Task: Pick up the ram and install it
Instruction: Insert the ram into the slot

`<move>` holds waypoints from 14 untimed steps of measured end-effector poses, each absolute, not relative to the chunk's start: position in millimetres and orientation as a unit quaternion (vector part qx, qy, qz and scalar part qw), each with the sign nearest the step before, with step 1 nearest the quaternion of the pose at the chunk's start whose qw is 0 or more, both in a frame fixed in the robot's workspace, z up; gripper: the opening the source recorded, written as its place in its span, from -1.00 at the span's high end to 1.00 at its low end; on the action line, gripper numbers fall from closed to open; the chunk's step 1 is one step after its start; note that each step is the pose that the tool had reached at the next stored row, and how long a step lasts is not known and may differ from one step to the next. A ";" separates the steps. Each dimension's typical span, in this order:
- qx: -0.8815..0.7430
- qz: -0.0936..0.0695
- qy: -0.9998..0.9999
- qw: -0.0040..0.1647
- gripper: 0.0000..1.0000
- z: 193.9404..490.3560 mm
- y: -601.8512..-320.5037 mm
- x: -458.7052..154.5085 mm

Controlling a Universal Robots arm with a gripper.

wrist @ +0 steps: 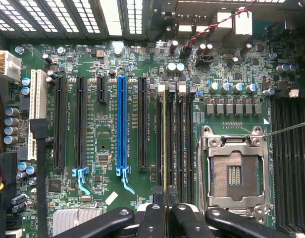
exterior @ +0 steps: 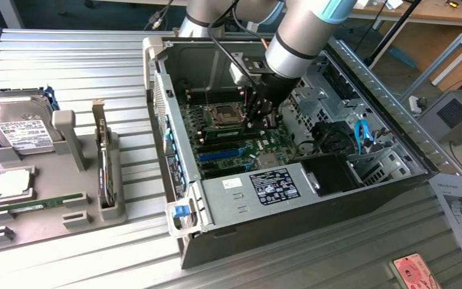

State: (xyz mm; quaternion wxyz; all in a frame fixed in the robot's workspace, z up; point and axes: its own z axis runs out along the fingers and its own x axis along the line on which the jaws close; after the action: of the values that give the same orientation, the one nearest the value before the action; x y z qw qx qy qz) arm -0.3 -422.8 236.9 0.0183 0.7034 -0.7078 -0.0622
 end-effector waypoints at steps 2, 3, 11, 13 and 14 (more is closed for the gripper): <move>0.703 -0.062 -0.708 0.018 0.76 236.7 -422.8 -0.3; 0.703 -0.062 -0.708 0.018 0.76 236.5 -422.8 -0.3; 0.703 -0.062 -0.708 0.018 0.76 236.3 -422.8 -1.1; 0.703 -0.062 -0.708 0.018 0.76 236.3 -422.8 -1.5; 0.703 -0.062 -0.708 0.018 0.76 236.3 -422.8 -1.6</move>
State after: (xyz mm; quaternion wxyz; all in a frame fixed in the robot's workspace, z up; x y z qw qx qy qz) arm -1.6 -422.8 236.3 0.0183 0.7034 -0.7078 -0.0622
